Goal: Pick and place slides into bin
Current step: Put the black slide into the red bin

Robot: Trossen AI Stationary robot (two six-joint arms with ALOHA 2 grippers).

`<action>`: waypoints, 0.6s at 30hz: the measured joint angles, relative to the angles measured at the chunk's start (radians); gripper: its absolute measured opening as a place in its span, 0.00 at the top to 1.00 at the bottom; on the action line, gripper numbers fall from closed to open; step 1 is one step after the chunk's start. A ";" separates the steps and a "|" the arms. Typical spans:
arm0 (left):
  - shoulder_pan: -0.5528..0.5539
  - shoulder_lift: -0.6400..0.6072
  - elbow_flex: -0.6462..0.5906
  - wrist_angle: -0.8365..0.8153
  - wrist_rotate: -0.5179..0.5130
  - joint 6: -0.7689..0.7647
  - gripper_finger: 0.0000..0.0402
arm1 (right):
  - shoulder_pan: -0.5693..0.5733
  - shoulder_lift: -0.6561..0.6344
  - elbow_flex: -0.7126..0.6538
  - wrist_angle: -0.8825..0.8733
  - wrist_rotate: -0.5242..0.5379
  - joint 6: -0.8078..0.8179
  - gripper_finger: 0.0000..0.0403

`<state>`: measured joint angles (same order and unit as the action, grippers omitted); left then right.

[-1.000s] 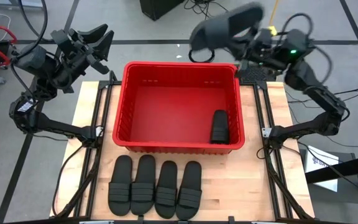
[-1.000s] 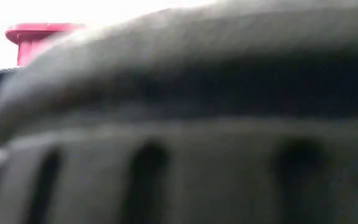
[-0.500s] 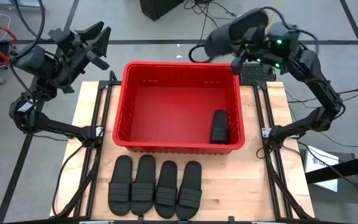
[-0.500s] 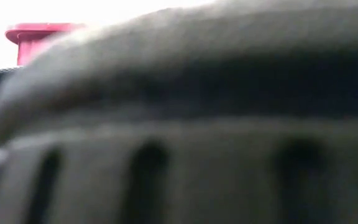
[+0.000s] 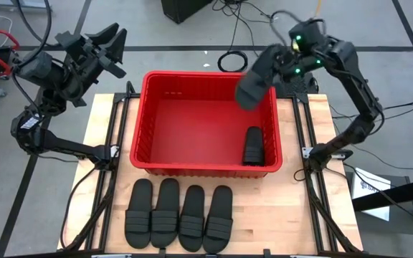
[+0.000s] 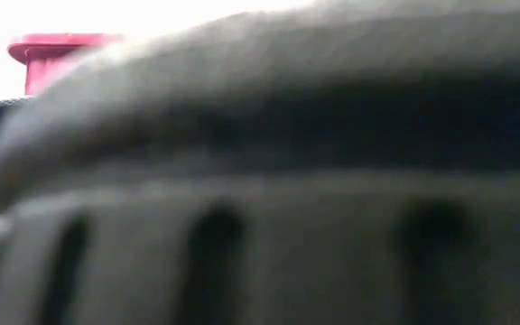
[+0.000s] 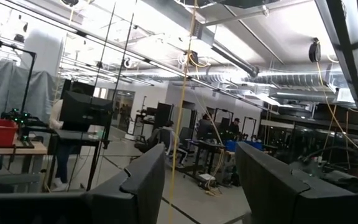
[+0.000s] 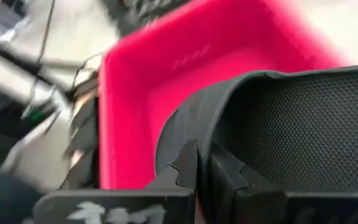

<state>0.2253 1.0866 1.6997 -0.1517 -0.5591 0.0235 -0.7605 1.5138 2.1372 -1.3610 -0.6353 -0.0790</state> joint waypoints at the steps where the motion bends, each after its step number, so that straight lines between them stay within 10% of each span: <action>1: 0.000 0.000 0.000 0.000 0.000 0.000 0.50 | -0.006 0.009 0.000 -0.040 -0.018 -0.027 0.98; 18: 0.000 0.000 0.000 -0.004 0.009 -0.012 0.50 | -0.037 0.205 -0.002 -0.207 -0.208 -0.263 0.99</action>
<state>0.2249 1.0866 1.6997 -0.1560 -0.5503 0.0111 -0.7979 1.7191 2.1353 -1.5681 -0.8434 -0.3421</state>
